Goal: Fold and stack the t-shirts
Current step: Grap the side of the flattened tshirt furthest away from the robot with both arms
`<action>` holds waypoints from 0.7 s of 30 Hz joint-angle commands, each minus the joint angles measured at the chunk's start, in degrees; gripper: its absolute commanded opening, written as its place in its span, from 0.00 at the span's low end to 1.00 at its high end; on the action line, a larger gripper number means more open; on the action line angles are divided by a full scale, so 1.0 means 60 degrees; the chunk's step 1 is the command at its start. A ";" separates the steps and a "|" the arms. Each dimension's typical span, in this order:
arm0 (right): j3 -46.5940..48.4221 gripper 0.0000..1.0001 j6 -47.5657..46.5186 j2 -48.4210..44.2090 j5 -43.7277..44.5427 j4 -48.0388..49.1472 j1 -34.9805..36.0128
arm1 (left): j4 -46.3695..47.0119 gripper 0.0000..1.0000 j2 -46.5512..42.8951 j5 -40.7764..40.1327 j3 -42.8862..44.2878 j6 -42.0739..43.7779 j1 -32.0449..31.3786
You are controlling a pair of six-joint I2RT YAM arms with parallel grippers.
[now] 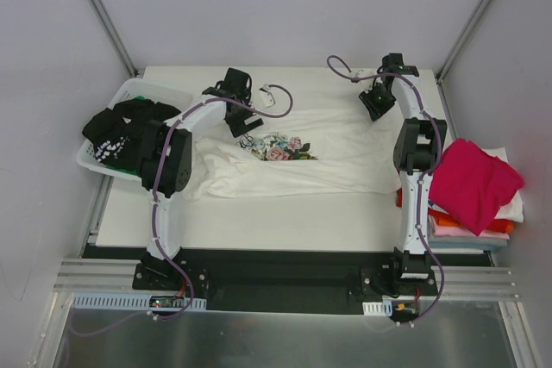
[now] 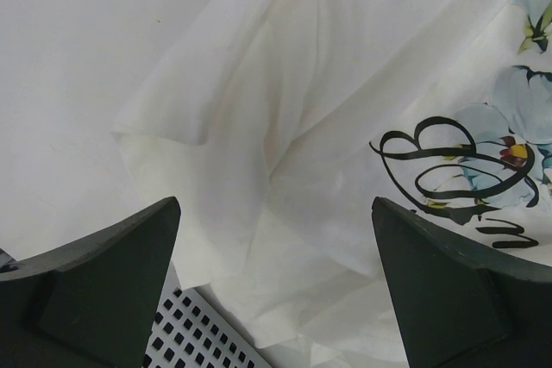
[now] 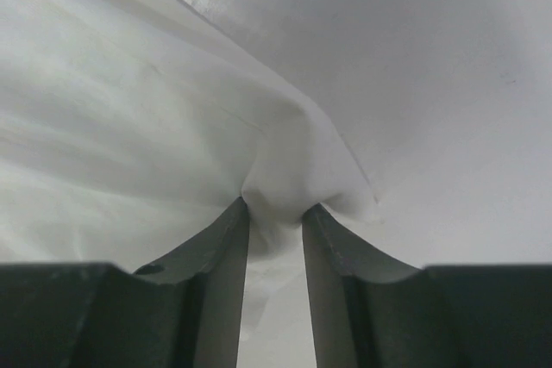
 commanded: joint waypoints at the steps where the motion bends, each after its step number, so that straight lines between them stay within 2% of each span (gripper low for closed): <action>1: -0.0353 0.31 -0.0264 -0.0202 0.0154 -0.0174 0.0042 | 0.0098 0.94 -0.0537 -0.0356 -0.0039 0.0195 -0.0074; 5: -0.0617 0.31 -0.0221 -0.0392 0.0213 -0.0042 0.0057 | 0.0113 0.95 -0.0215 -0.0561 0.0341 0.0429 -0.0045; 12: -0.0924 0.31 -0.0250 -0.0553 0.0316 -0.0012 0.0086 | 0.0099 0.96 0.0283 -0.0166 0.1073 0.0517 0.0043; 21: -0.1057 0.30 -0.0206 -0.0729 0.0301 0.0076 0.0072 | 0.0128 0.93 0.0737 -0.0180 0.1147 0.0547 0.0247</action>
